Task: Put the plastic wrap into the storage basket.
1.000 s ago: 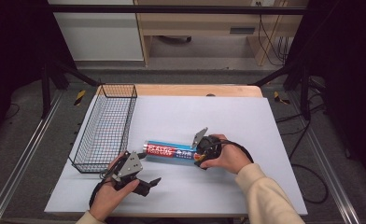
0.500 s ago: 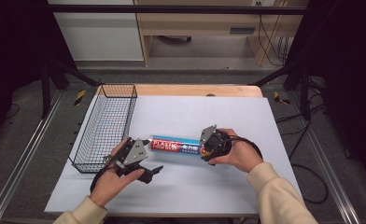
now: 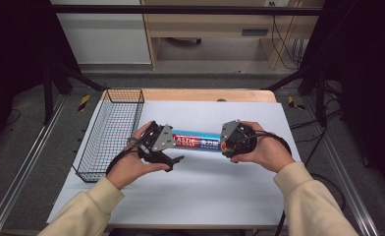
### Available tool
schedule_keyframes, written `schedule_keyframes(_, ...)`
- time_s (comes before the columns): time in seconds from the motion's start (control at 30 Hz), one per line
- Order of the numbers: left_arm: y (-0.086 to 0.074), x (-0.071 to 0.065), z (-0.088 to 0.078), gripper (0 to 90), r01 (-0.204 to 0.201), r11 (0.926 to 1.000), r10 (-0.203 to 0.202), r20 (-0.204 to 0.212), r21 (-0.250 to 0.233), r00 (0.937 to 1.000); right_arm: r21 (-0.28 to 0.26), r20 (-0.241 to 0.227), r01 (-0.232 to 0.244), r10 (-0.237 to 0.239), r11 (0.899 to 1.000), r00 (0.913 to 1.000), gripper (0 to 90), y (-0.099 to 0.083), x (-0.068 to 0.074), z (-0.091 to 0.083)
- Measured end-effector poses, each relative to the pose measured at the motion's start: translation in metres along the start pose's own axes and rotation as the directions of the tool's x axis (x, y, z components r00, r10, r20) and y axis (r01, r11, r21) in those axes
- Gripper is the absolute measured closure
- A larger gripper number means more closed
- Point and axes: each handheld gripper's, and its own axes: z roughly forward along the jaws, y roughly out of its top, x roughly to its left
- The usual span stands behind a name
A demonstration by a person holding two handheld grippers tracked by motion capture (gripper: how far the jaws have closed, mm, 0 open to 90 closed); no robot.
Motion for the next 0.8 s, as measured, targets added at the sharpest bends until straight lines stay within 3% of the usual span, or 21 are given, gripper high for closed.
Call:
schedule_keyframes(0.03, 0.007, 0.001, 0.003, 5.5, -0.030, 0.9995, 0.030, -0.011, 0.004, 0.9995, -0.003, 0.018, 0.000, 0.000, 1.000, 0.9998, 29.3, 0.001, -0.001, -0.007)
schedule_keyframes(0.13, 0.013, 0.000, 0.006, 5.9, -0.055, 0.9984, 0.055, -0.018, 0.009, 0.9983, -0.011, 0.031, 0.008, -0.007, 1.000, 0.9995, 29.3, 0.003, -0.003, -0.016)
schedule_keyframes(0.17, 0.018, 0.000, 0.009, 6.0, -0.081, 0.9962, 0.082, -0.020, 0.030, 0.9965, -0.012, 0.037, 0.013, -0.013, 1.000, 0.9992, 29.3, 0.004, -0.003, -0.018)
schedule_keyframes(0.2, 0.018, 0.000, 0.009, 6.4, -0.081, 0.9962, 0.082, -0.020, 0.030, 0.9965, -0.012, 0.037, 0.013, -0.013, 1.000, 0.9992, 29.3, 0.004, -0.003, -0.018)
schedule_keyframes(0.23, 0.022, 0.001, 0.012, 6.7, -0.112, 0.9922, 0.114, -0.025, 0.053, 0.9932, -0.011, 0.046, 0.020, -0.020, 1.000, 0.9987, 29.3, 0.005, -0.003, -0.022)
schedule_keyframes(0.47, 0.029, 0.005, 0.019, 10.0, -0.129, 0.9896, 0.130, -0.020, 0.065, 0.9913, 0.003, 0.053, 0.044, -0.045, 0.999, 0.9976, 29.3, 0.008, -0.001, -0.027)
schedule_keyframes(0.7, 0.038, 0.006, 0.029, 12.9, -0.180, 0.9768, 0.182, -0.002, 0.115, 0.9834, -0.013, 0.063, 0.064, -0.063, 0.998, 0.9960, 29.4, 0.015, 0.000, -0.035)
schedule_keyframes(0.8, 0.040, 0.006, 0.029, 14.4, -0.184, 0.9759, 0.185, -0.004, 0.118, 0.9827, -0.018, 0.063, 0.079, -0.078, 0.997, 0.9949, 29.4, 0.020, 0.001, -0.039)
